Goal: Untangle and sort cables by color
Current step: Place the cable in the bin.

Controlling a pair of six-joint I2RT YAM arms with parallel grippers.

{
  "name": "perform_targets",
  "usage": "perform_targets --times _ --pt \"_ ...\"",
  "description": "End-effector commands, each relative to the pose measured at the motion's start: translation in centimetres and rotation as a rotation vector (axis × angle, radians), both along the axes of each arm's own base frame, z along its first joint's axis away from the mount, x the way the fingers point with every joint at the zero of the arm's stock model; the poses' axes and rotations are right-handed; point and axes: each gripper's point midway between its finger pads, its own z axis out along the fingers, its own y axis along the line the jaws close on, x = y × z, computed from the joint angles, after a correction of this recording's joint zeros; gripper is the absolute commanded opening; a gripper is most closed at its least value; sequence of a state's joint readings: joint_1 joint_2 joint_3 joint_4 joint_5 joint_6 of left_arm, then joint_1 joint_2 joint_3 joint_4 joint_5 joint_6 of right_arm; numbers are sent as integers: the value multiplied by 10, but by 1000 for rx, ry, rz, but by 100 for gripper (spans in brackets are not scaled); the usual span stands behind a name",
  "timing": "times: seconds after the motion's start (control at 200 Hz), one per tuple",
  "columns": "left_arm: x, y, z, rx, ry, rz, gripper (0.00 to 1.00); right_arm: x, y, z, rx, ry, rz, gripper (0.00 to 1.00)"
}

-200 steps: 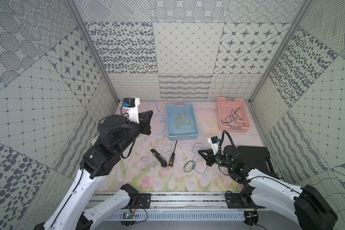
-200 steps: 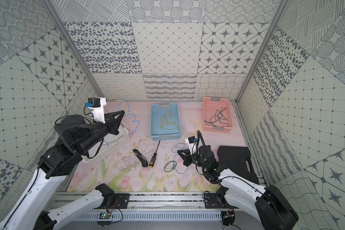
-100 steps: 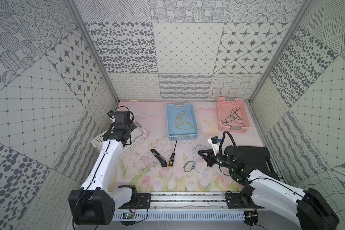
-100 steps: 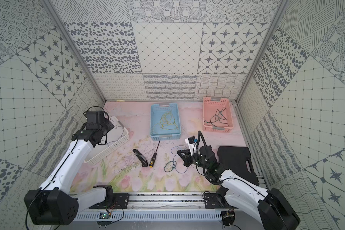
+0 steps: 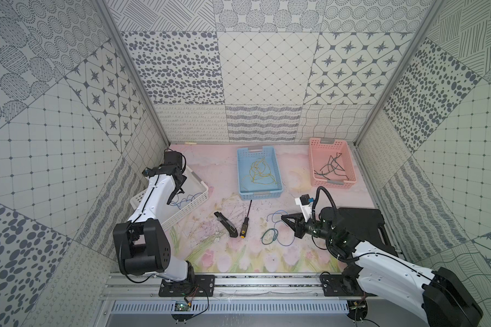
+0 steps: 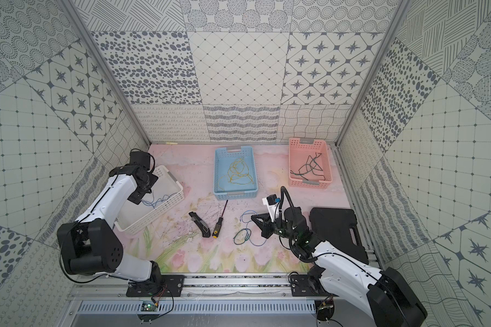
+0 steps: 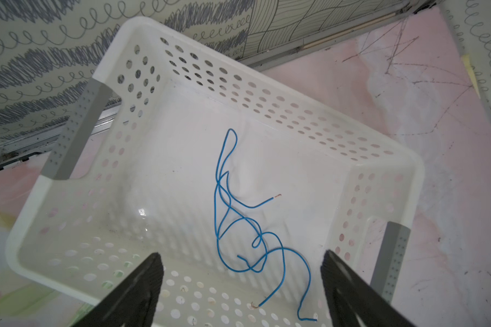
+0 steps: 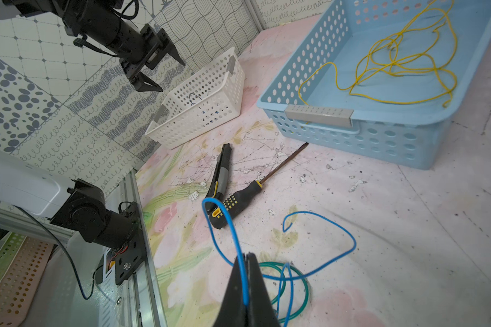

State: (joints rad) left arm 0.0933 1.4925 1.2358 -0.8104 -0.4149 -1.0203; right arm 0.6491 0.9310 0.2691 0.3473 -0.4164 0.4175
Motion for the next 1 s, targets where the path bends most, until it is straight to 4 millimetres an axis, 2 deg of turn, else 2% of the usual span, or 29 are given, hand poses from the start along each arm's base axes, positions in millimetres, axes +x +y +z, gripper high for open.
perform_targets --times 0.0,0.04,0.105,0.165,0.18,0.185,0.195,0.23,0.275,0.345,0.4,0.46,0.53,0.575,0.75,0.82,0.88,0.996 --pt "-21 -10 12 -58 -19 11 90 -2 6 28 50 -93 47 0" --pt "-12 -23 18 -92 -99 -58 89 -4 6 31 55 -107 55 0" --pt "7 -59 31 -165 -255 -242 87 -7 5 35 61 -126 61 0" --pt "26 -109 55 -238 -456 -480 84 -9 3 39 67 -145 65 0" --pt "24 -125 56 -262 -479 -553 84 -10 3 40 70 -151 66 0" --pt "29 -130 63 -263 -521 -572 84 -10 3 41 71 -152 66 0" --pt "26 -139 61 -279 -526 -616 84 -10 2 41 72 -154 67 0" --pt "25 -175 77 -323 -636 -770 84 -12 2 44 78 -163 70 0" --pt "15 -221 96 -367 -759 -975 83 -14 1 47 83 -174 77 0" --pt "-14 -284 118 -436 -911 -1259 82 -18 -1 52 90 -186 85 0" --pt "-39 -321 126 -482 -989 -1430 80 -19 -4 56 91 -193 86 0" --pt "-68 -355 126 -526 -1042 -1606 77 -19 -8 59 91 -198 80 0" --pt "-95 -381 117 -546 -1081 -1758 77 -19 -13 61 94 -193 72 0" --pt "-109 -391 109 -539 -1112 -1832 77 -18 -17 63 101 -190 66 0" --pt "-157 -407 81 -451 -1282 -2055 78 -18 -29 77 167 -187 60 0" --pt "-170 -421 63 -326 -1279 -2132 78 -21 -28 81 192 -187 87 0" --pt "-176 -433 46 -148 -1248 -2199 79 -23 -25 84 210 -181 112 0" --pt "-172 -447 18 187 -1185 -2233 80 -23 -20 87 242 -168 146 0"
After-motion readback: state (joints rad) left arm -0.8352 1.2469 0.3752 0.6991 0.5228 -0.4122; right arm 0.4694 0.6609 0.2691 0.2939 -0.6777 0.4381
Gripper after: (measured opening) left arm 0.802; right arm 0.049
